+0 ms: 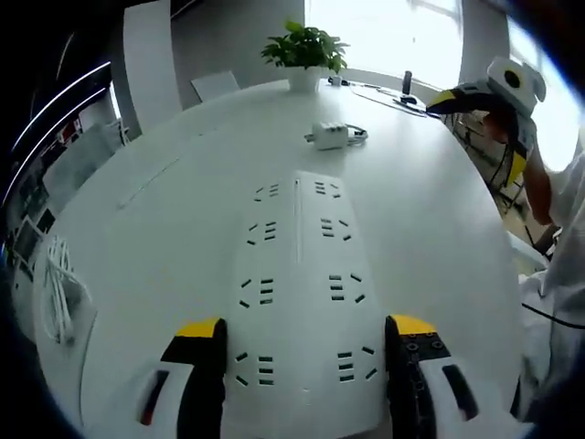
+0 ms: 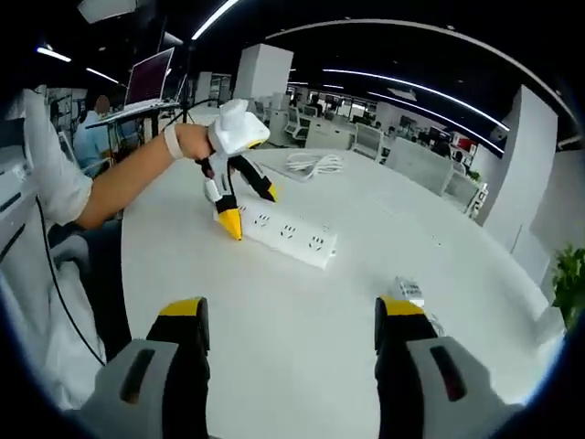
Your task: Straighten the power strip on the desk, plug the charger into it
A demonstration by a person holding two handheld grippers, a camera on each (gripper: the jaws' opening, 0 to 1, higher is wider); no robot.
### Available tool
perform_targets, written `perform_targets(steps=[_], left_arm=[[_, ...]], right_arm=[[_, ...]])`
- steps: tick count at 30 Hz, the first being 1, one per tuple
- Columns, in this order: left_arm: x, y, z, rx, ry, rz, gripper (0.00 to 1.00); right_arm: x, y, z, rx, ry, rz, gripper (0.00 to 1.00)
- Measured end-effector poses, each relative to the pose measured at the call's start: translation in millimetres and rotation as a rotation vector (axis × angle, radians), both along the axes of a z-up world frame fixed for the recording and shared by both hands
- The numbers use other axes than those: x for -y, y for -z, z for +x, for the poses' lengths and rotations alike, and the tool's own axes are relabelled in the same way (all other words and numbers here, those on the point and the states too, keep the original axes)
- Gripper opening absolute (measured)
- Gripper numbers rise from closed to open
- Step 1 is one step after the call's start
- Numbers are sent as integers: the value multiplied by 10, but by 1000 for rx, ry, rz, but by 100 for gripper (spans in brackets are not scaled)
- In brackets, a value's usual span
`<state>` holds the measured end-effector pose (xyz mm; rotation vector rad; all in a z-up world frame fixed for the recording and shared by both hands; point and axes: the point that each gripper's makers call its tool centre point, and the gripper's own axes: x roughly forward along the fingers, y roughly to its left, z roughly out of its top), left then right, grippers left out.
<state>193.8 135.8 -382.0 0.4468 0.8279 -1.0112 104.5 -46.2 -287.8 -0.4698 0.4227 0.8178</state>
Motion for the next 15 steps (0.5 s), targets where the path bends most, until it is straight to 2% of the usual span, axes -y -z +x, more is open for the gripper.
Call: perform_targets(steps=[9,15], left_arm=[[4,-13,-4,17,3,-48,72],[16,-19,-17,25,4,-65,72]], right_arm=[[56,-66,303,12,35,53,70],[111,-39,467,12,69,93,68]])
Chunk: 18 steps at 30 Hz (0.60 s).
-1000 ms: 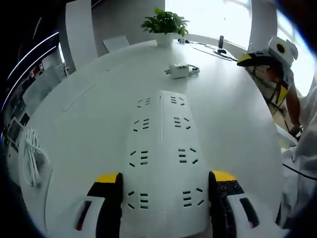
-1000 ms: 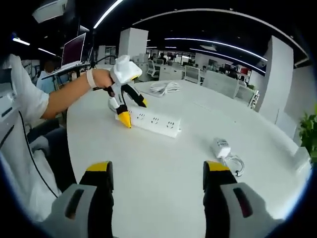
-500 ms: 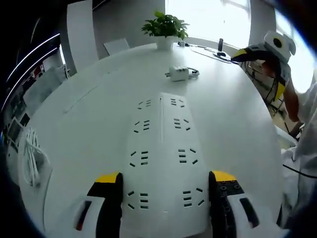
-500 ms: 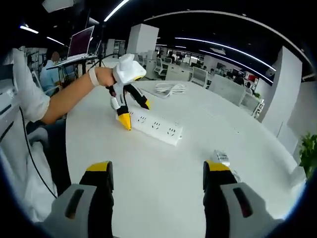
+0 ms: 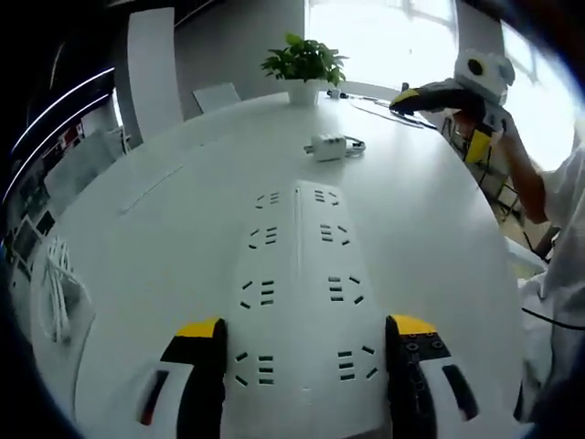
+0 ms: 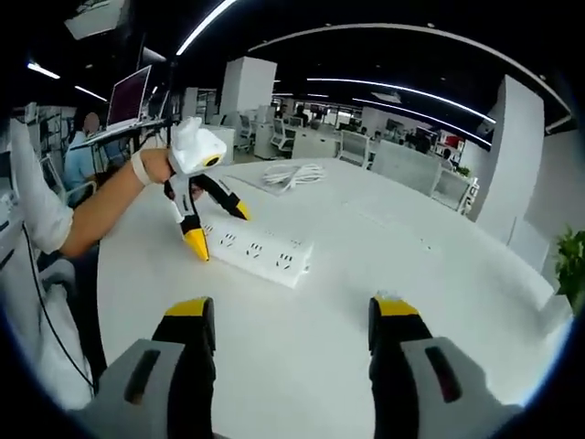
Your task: Straighten the power strip on the desk, plug the charger into it
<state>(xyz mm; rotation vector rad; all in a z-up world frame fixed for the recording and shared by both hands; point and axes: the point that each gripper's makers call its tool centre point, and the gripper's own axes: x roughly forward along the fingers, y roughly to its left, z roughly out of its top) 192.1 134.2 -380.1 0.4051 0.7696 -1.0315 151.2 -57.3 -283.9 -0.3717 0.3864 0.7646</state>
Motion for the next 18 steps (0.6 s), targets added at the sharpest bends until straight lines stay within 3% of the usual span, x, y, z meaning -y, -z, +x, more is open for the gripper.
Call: perform_targets(steps=[7,13,18], left_arm=[[5,-4,3,1,3,-20,72],[11,-2,-2,-2,15,-20,73],[21,-2,-7,-3,20,-30,73]], right_arm=[[3,47,114,-4,9,11,67],[-185,96,191,1,-75,-50,67],[-425,202,304,20,-225,-165,69]])
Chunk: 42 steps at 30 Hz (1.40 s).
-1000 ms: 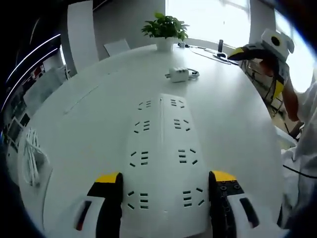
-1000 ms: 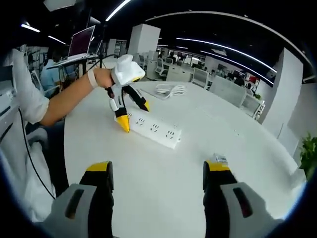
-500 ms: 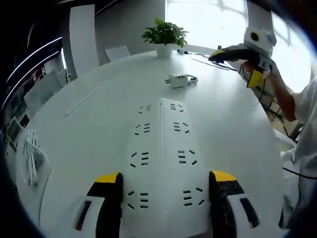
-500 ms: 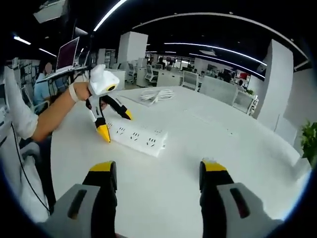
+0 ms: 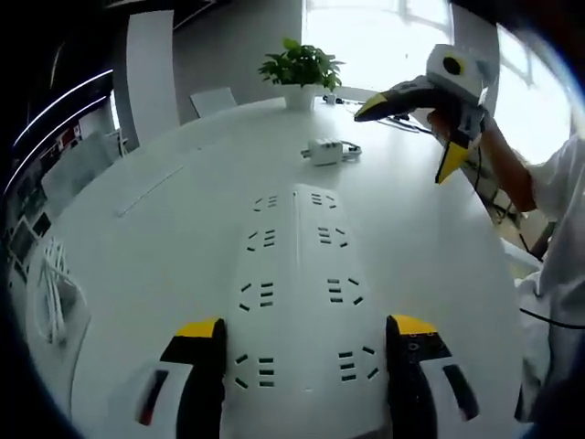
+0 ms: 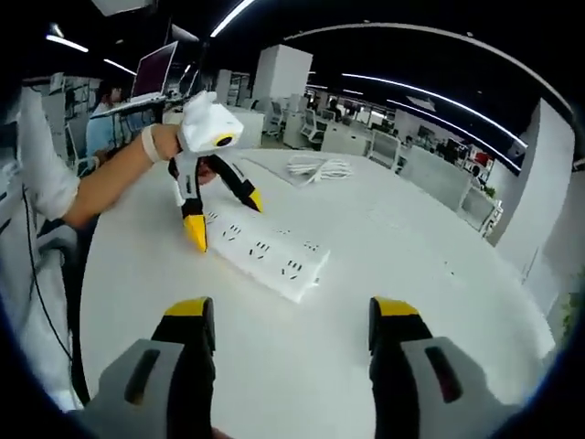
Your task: Straighten the power strip on the desk, plug the charger into it
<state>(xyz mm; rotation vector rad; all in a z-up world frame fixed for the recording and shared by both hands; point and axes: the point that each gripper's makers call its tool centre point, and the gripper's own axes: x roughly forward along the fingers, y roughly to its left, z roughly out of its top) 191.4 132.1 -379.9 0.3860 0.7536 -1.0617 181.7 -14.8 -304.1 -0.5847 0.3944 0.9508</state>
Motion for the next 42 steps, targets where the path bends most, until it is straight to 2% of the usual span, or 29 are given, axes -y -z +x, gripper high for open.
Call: perform_targets(steps=[2,4,7,17,25,37,42], left_arm=[[1,0,-1,0,-1,-2,73],[-2,-2,-2,2,-4,-10,73],[4,-7,-3,7,-4,-22,73],[7,-8,1,5,-3,-23,73],[12,-12,5,0,0,-38,73],[10,-13,-36,-2,1,-46,74],[15,-11,-65,-2,0,-46,74]], right_arm=[[-111,34,106,9,-55,-45,69],[-210,69,174,-15,-95,-54,69],[-308,125,283,-14,-156,-105,70],[-507,388,492,-73,-306,-288,70],[-656,486,533,-105,-406,-411,67],[-756,543,580,-134,-466,-488,66],[-721,598,529,-143,-527,-595,65]])
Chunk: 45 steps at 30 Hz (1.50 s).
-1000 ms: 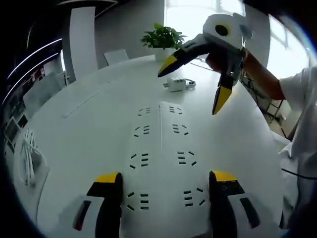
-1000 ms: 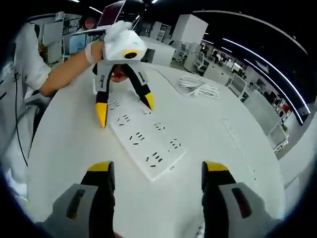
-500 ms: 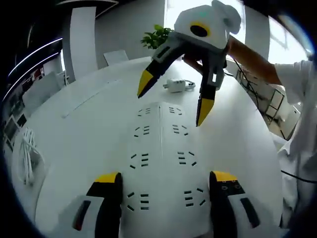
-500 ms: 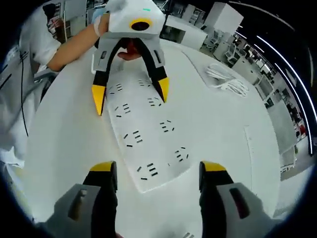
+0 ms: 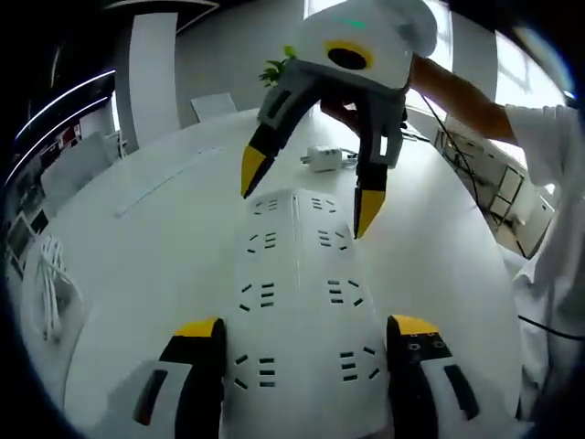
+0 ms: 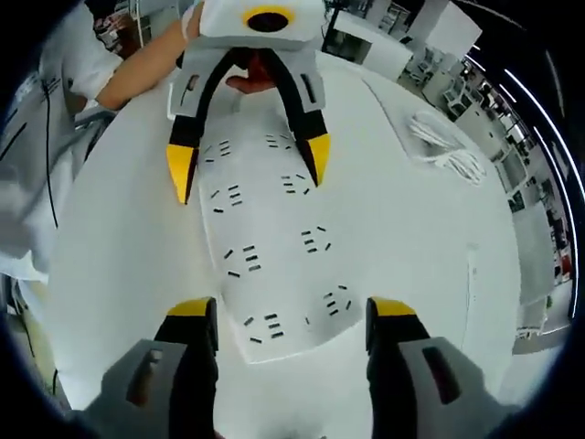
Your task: Straighten the power strip on the desk, plug the charger into it
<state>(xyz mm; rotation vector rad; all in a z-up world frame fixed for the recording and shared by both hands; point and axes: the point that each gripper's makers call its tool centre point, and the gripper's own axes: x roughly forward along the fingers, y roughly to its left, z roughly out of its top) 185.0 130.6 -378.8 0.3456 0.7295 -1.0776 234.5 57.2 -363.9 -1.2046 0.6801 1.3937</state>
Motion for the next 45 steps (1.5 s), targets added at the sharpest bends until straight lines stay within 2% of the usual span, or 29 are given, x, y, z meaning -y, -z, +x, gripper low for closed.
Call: perform_targets(steps=[6,17,25,37,45], left_arm=[[10,8,-36,0,0,-3,74],[5,10,-44,0,-2,-4,74],[6,-1,35,1,5,-20,74],[10,0,96,4,6,-37,74],[20,1,79,6,13,-65,74]], right_arm=[[-28,45,28,6,-68,-94,62],[-55,148,-57,-70,-111,-177,63],[-47,171,-85,-94,-129,-206,63],[-39,190,-76,-89,-114,-239,63],[-28,192,-69,-89,-101,-231,63]])
